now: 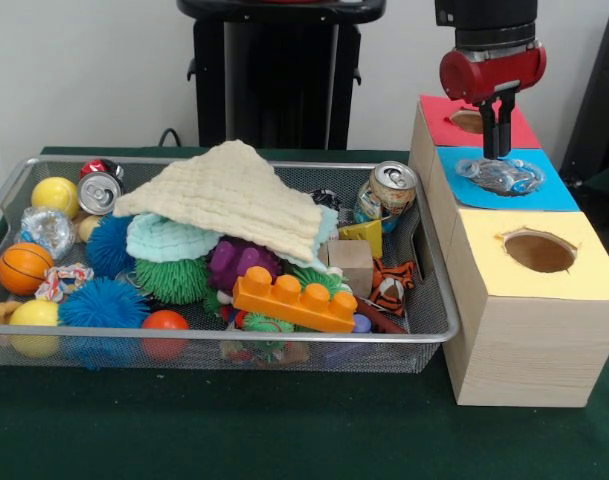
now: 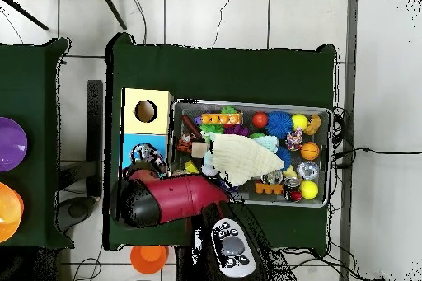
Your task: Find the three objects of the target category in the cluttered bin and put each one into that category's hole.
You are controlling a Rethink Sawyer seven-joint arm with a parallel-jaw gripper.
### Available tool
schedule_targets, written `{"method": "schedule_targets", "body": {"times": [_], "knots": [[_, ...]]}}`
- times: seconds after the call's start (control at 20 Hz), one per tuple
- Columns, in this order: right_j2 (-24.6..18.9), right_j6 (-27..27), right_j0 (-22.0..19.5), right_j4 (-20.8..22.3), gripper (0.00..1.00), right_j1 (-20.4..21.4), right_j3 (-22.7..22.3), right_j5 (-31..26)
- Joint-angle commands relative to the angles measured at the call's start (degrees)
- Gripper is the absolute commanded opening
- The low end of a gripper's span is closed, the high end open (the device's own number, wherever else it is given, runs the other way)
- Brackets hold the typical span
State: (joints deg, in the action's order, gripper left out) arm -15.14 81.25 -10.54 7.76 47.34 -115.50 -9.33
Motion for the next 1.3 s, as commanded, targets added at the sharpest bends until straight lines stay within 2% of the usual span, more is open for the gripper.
{"method": "schedule_targets", "body": {"times": [0.05,0.9,1.2,1.3], "knots": [[1.0,7.5,-0.3,2.9,0.00,-1.6,2.7,3.3],[0.4,7.4,-1.0,3.1,0.00,-2.2,3.0,7.5],[0.7,5.5,-1.0,2.5,0.00,-3.3,3.4,1.9],[0.4,5.3,-1.3,2.7,0.00,-3.7,3.3,1.9]]}}
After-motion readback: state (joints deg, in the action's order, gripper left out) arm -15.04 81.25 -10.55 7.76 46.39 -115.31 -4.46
